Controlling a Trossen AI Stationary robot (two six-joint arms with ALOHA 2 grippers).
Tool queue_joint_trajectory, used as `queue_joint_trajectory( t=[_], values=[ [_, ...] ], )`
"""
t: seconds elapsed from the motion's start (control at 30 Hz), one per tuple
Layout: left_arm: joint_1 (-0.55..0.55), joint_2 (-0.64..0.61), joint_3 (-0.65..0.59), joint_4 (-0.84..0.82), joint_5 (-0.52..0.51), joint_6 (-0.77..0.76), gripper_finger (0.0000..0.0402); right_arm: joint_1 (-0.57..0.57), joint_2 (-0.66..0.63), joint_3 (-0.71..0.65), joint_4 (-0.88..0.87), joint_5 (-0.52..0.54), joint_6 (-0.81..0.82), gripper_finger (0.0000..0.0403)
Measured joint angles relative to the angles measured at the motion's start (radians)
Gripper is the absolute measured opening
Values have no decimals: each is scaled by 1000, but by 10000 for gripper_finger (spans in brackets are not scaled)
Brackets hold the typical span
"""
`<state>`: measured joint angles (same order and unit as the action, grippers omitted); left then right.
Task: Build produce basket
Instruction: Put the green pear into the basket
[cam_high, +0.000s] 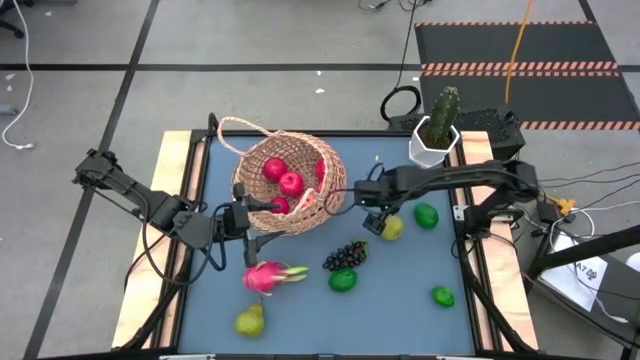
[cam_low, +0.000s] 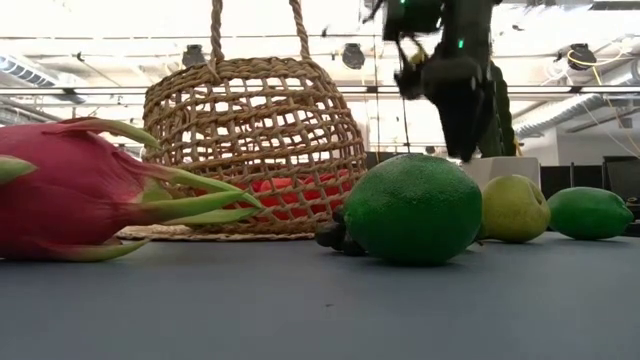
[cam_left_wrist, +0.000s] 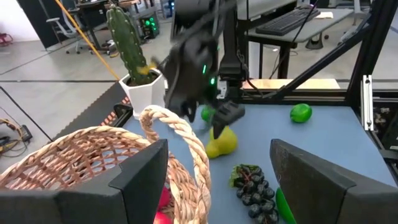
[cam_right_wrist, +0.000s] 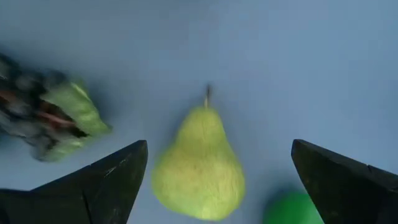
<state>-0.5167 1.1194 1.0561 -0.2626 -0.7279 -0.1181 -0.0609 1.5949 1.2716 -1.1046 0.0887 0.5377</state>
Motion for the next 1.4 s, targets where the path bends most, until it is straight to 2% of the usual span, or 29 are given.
queue_joint_trajectory(
  t=[0.13,0.43,0.63,1.2,1.3,1.4],
  values=[
    [0,0,0,0,0,0,278,-18,84,0,-7,-41,-36,390],
    [0,0,0,-1,0,-3,278,-32,180,0,39,-34,-180,390],
    [0,0,0,-4,0,-3,278,-32,182,-27,110,18,-236,390],
    [0,0,0,-25,0,-14,278,-64,180,-178,299,17,-243,390],
    [0,0,0,-24,0,-14,278,-71,178,-194,314,14,-243,376],
    [0,0,0,-24,-1,-14,278,-72,178,-200,315,7,-243,345]
  ],
)
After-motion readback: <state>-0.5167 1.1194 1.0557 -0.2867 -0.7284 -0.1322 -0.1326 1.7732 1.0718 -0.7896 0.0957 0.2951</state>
